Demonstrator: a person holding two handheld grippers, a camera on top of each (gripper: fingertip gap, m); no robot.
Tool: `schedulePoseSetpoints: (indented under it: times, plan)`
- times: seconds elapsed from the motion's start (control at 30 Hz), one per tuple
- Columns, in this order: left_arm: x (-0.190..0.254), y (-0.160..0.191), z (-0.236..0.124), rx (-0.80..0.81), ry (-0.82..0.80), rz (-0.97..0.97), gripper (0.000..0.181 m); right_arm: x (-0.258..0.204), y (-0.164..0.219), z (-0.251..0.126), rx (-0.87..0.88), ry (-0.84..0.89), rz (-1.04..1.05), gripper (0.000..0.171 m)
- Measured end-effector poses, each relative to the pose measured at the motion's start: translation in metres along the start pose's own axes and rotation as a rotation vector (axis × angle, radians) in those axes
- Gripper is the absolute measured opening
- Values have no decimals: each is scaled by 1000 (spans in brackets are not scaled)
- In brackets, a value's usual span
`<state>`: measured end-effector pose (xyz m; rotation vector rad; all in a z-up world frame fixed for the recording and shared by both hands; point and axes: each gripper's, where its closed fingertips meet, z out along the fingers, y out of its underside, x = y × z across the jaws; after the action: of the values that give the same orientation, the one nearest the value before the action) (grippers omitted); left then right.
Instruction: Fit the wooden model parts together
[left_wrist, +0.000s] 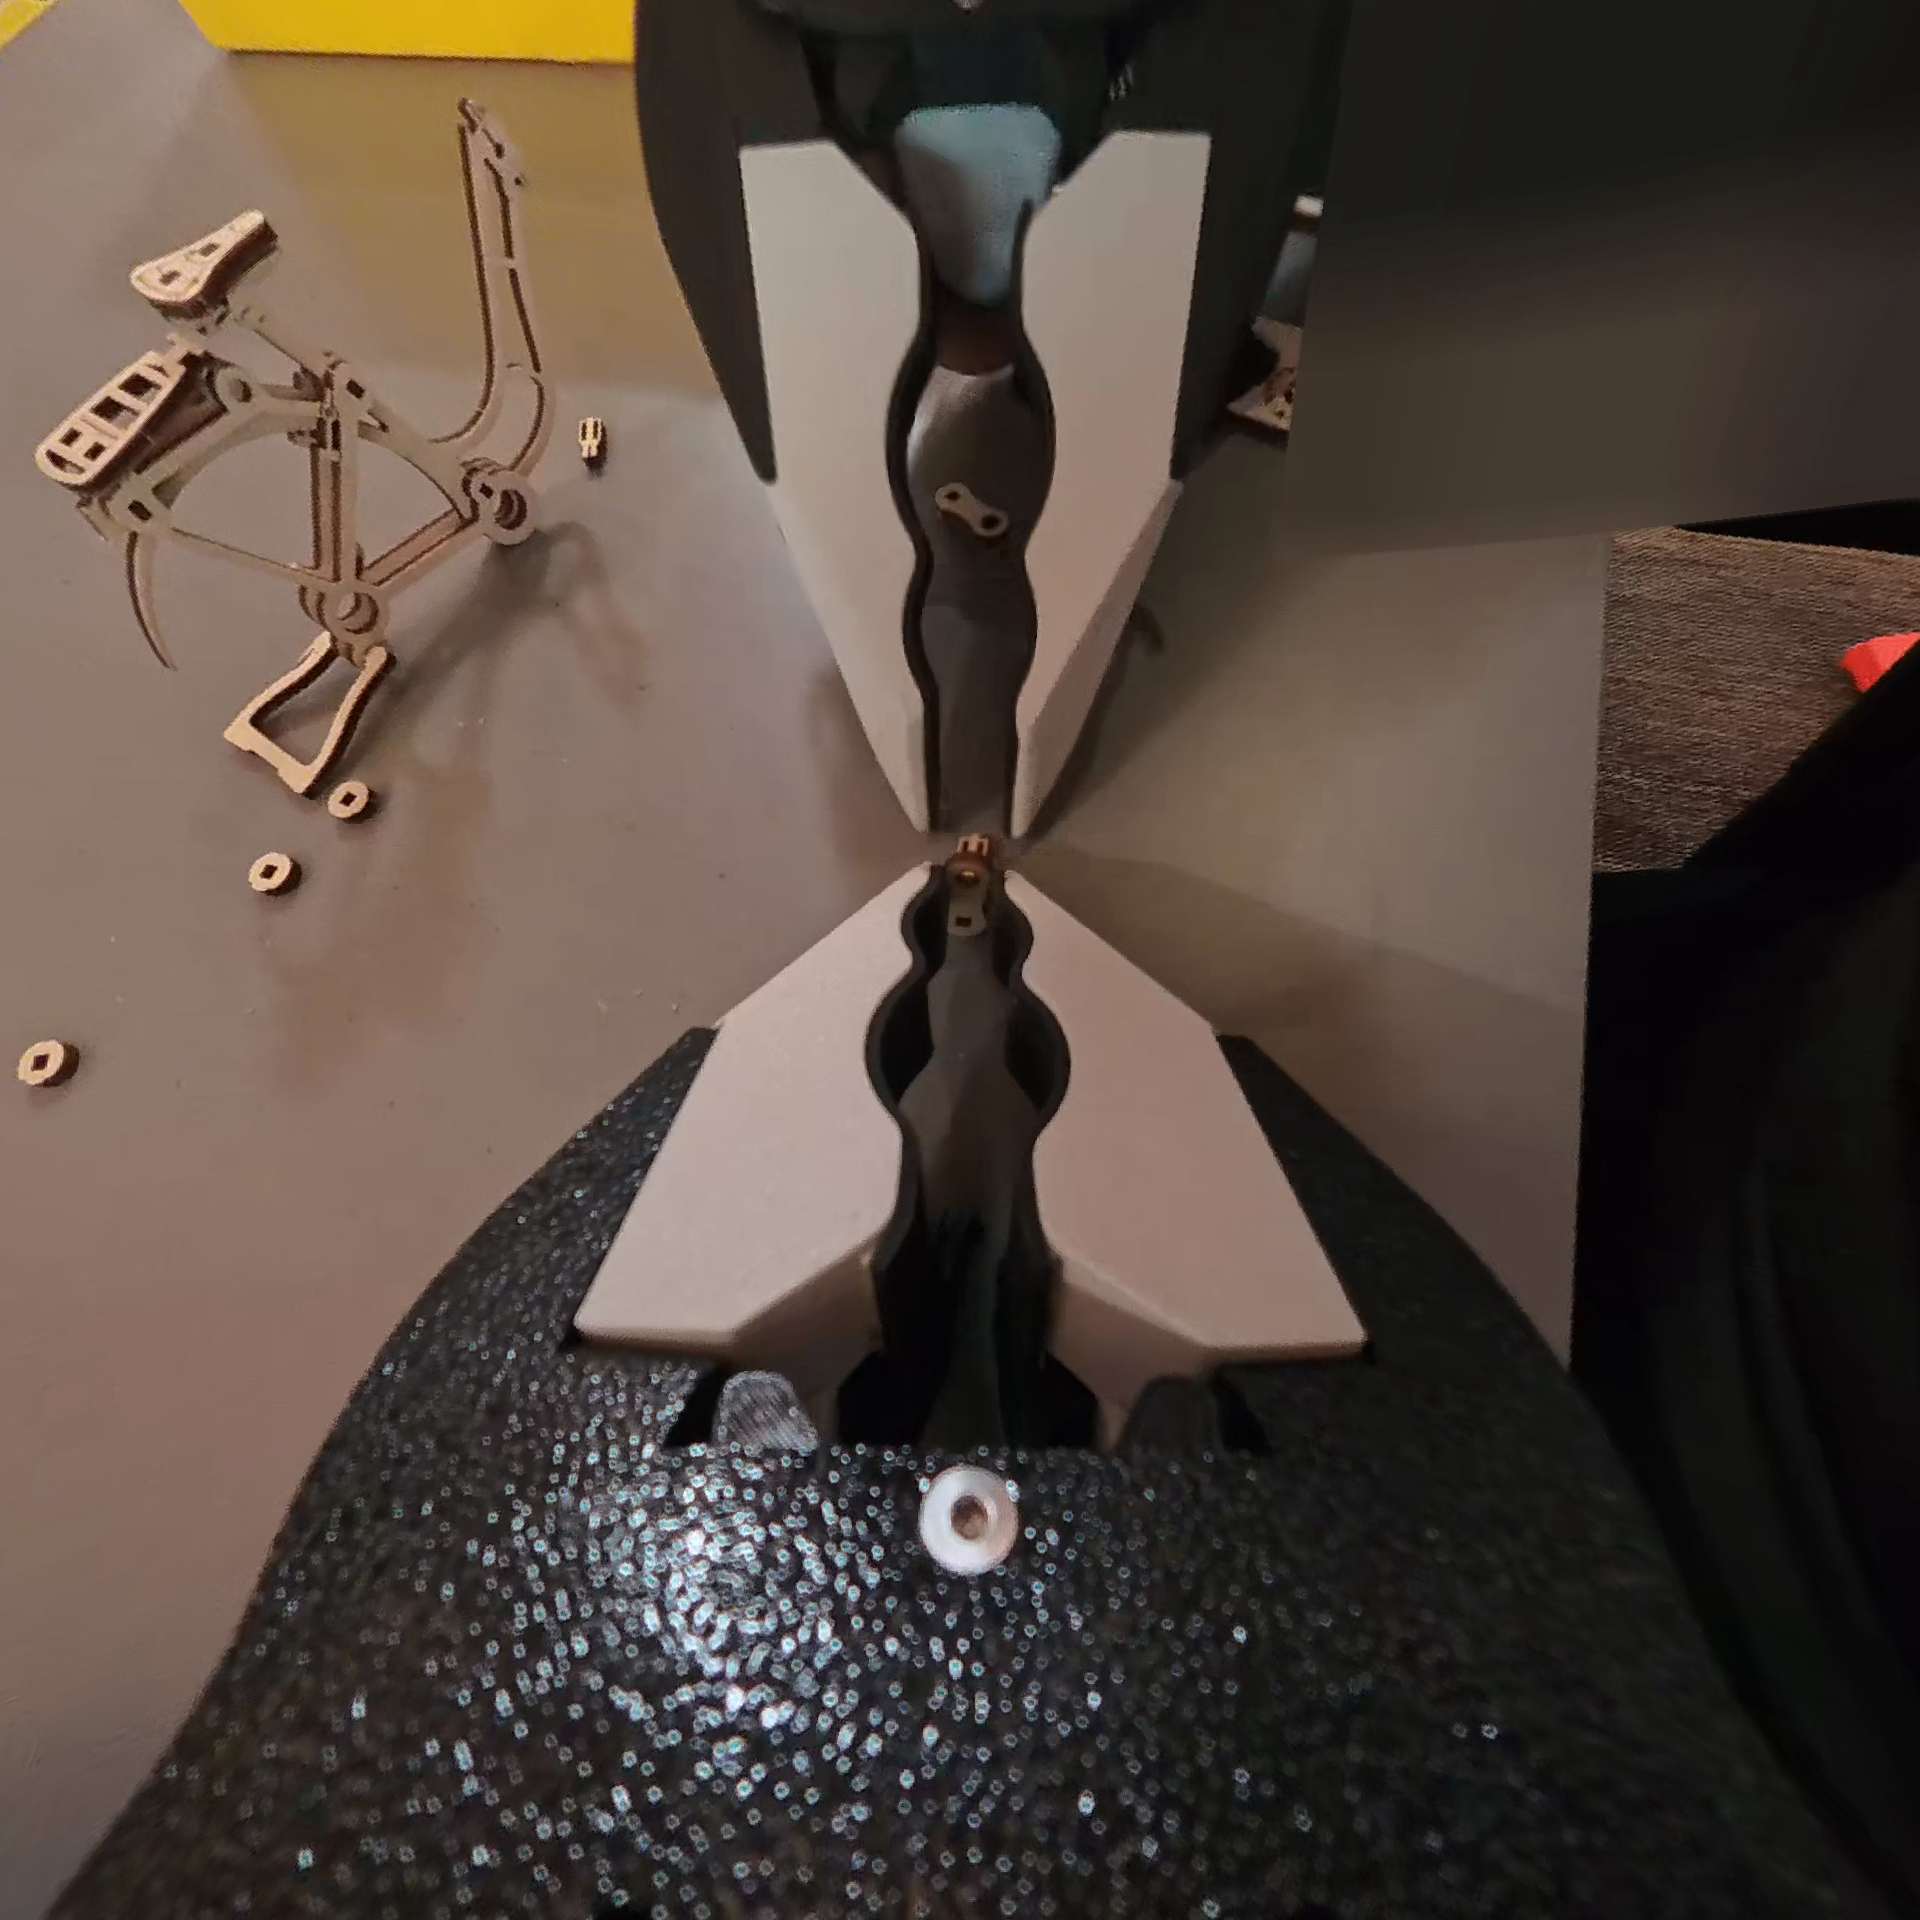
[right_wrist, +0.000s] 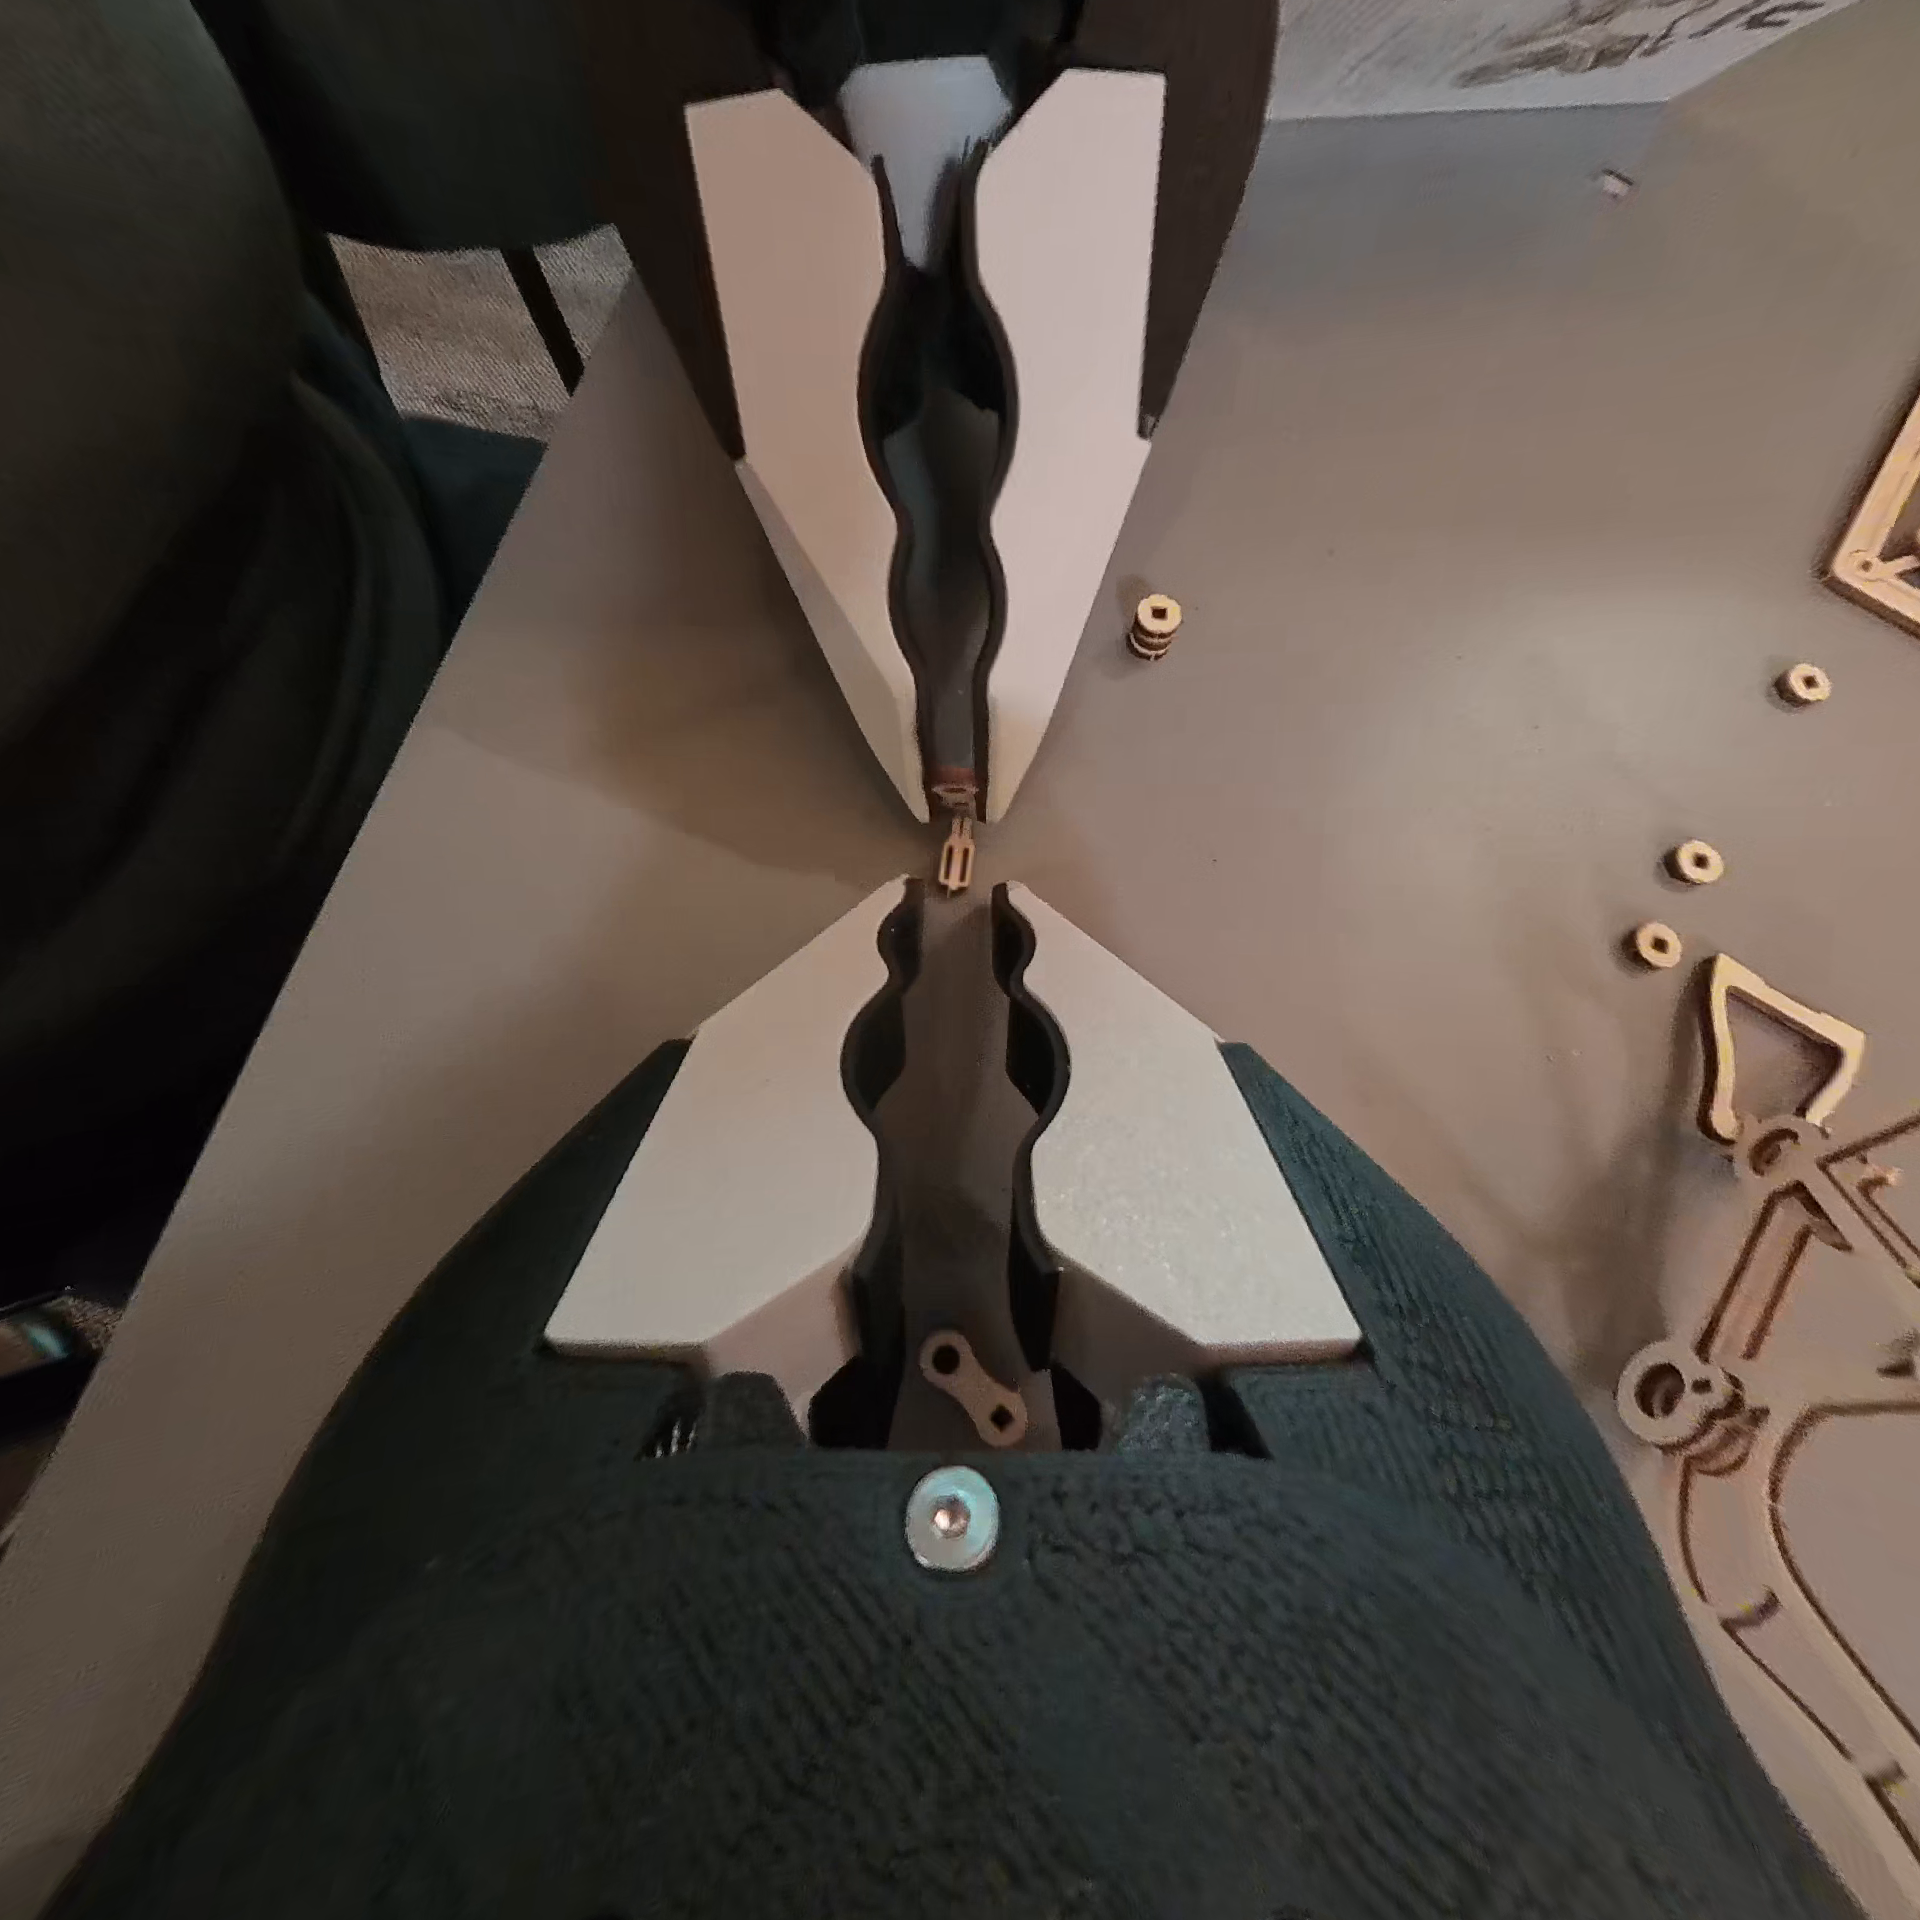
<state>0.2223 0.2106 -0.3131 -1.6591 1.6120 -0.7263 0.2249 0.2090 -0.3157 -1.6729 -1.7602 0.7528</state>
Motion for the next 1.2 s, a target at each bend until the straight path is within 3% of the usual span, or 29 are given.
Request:
schedulePoseSetpoints:
  times: [0.03, 1.2]
  plan:
    - [0, 0, 0, 0, -2, 2, 5, 0, -1, 3, -5, 6, -3, 12]
    - [-3, -1, -1, 10, -25, 8, 5, 3, -14, -8, 69, 33, -17, 3]
